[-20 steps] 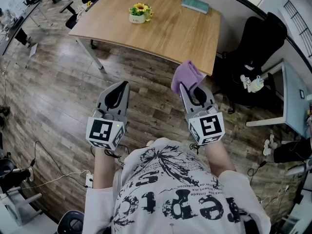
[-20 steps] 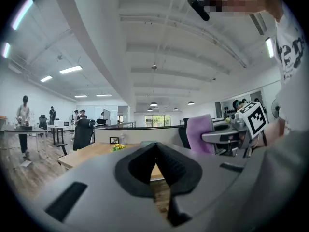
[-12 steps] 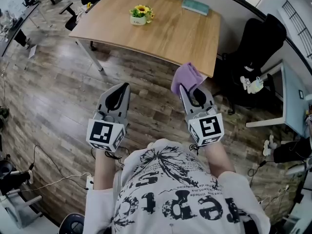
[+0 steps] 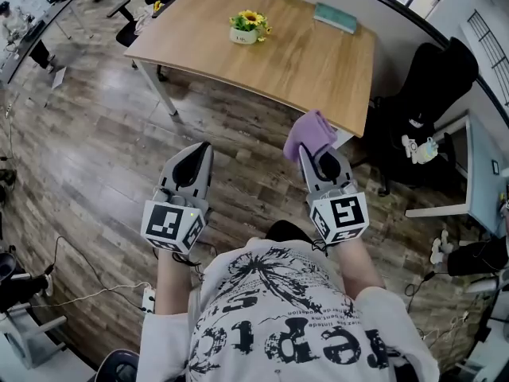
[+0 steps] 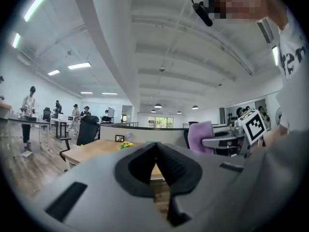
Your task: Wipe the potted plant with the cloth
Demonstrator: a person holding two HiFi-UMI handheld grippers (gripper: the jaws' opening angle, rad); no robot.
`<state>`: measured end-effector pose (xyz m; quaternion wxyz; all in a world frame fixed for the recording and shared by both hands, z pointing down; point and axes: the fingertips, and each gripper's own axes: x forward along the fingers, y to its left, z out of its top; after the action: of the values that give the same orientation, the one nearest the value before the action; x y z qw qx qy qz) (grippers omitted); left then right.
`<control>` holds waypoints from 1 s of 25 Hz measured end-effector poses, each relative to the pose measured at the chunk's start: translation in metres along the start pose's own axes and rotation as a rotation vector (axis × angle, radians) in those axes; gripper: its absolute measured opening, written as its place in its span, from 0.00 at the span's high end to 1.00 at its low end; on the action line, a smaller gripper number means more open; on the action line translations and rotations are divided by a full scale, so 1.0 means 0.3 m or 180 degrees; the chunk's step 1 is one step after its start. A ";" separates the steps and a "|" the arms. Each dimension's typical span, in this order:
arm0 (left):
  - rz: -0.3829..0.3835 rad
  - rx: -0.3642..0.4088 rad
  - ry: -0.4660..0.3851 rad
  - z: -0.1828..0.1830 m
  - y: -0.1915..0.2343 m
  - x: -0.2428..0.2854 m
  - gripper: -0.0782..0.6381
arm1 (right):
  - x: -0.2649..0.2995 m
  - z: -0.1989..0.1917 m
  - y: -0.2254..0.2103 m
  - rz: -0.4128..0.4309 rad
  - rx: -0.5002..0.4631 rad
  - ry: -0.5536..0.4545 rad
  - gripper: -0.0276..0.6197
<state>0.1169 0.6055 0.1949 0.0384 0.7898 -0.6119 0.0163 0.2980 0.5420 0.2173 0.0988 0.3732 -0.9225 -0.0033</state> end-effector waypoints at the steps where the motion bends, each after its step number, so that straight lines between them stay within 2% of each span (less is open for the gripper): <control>1: 0.0029 0.0018 0.0007 -0.001 0.018 -0.002 0.89 | 0.020 0.000 0.008 0.0032 -0.0010 0.0009 0.86; 6: 0.0172 0.0038 0.0030 -0.034 0.112 0.036 0.89 | 0.155 -0.025 0.004 0.0144 0.0029 0.0046 0.86; 11: 0.0296 0.0051 0.0076 -0.050 0.226 0.183 0.89 | 0.357 -0.031 -0.069 0.0281 0.0070 0.0031 0.86; 18: 0.0437 0.0092 0.0123 -0.011 0.472 0.527 0.89 | 0.769 0.009 -0.273 0.0384 0.0114 0.0040 0.86; 25: 0.0329 0.0199 0.0104 0.056 0.627 0.920 0.89 | 1.102 0.066 -0.530 0.0292 0.0136 0.0014 0.86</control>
<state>0.0037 0.2909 0.2060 0.0228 0.7576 -0.6504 0.0503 0.1718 0.1981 0.2446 0.0928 0.3325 -0.9383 0.0218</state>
